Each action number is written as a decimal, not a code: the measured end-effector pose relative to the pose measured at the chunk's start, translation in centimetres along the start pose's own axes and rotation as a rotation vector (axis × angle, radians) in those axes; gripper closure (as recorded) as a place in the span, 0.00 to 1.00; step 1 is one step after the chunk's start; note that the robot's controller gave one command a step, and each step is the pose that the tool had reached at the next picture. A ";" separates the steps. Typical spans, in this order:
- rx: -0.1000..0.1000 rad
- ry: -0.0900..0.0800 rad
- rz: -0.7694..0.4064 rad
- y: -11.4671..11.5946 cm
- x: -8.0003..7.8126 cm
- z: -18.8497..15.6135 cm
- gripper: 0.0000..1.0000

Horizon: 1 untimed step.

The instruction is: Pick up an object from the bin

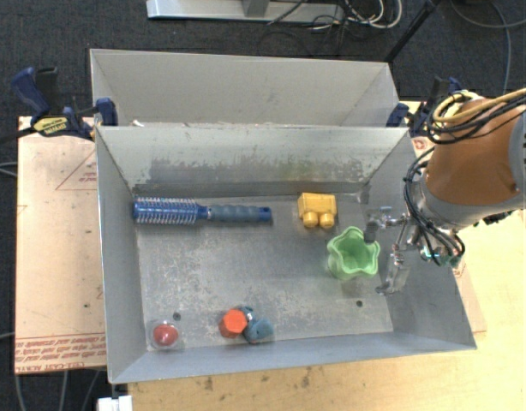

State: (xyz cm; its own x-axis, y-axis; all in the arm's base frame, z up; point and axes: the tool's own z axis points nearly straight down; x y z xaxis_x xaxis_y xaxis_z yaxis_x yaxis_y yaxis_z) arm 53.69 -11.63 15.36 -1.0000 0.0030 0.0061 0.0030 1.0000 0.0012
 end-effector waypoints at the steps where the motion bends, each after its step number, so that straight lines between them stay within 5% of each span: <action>1: 0.001 -0.015 -0.129 0.5 -3.5 8.2 0.00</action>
Offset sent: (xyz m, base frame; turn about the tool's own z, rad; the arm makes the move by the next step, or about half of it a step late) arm 0.0314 0.0040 -0.0836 -0.1302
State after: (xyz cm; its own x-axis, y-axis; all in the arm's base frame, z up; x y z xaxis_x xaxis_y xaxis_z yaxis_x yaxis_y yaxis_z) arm 57.14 -11.12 7.11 -0.9921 -0.1252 -0.0090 -0.1252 0.9921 0.0000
